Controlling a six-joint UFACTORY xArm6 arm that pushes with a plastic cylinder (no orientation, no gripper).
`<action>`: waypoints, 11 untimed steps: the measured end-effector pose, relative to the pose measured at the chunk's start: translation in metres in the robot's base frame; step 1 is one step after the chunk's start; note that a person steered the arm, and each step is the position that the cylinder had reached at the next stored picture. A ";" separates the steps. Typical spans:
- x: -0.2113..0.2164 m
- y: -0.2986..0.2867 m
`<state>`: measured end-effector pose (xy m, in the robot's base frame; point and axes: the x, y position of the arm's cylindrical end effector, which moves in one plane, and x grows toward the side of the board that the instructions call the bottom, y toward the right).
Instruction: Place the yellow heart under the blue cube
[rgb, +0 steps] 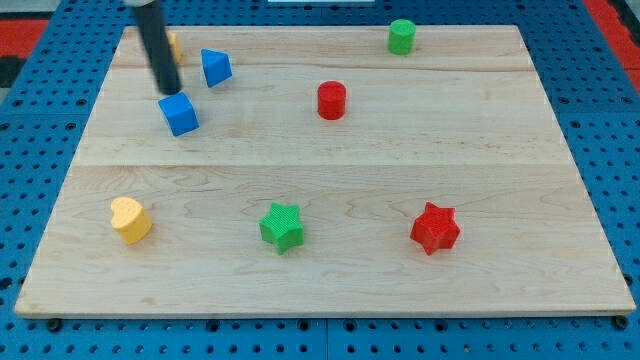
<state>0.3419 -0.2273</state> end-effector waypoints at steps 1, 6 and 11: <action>0.046 -0.072; 0.203 0.020; 0.109 0.117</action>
